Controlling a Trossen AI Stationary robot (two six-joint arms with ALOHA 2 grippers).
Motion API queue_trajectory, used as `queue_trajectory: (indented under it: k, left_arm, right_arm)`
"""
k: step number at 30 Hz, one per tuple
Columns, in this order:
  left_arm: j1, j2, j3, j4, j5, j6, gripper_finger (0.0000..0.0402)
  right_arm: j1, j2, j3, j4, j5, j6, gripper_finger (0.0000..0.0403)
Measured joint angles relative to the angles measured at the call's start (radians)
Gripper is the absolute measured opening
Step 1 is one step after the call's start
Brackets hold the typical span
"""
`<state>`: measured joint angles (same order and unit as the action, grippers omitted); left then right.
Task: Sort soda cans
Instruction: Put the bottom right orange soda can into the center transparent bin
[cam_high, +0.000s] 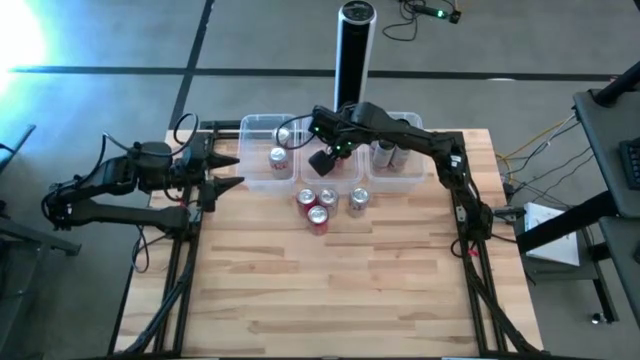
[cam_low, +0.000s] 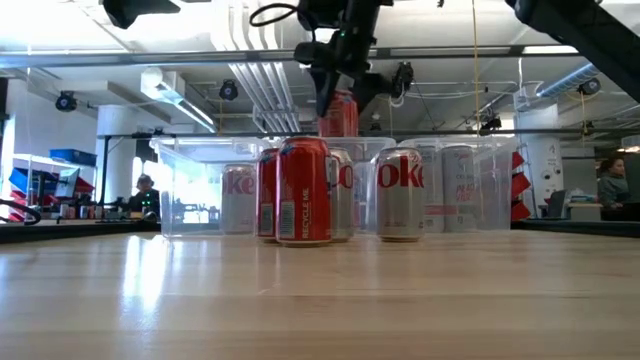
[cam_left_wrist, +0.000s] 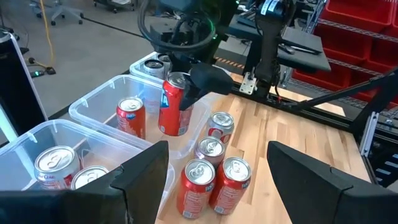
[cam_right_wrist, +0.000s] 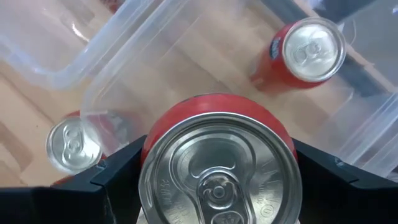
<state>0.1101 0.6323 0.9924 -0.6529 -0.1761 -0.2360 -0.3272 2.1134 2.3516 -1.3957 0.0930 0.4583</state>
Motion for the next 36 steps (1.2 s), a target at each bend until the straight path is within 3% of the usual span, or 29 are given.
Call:
queue_trajectory:
  k: [25,36]
  left_arm:
    - [0.000,0.001,0.000,0.001,-0.039,-0.013,0.0258]
    - [0.000,-0.013,0.000,-0.018,-0.035,-0.046,0.0258]
  right_arm:
    - [-0.032,0.072,0.000,0.016,0.008,0.002,0.0302]
    - [-0.079,0.124,0.000,0.031,0.002,-0.094,0.0299]
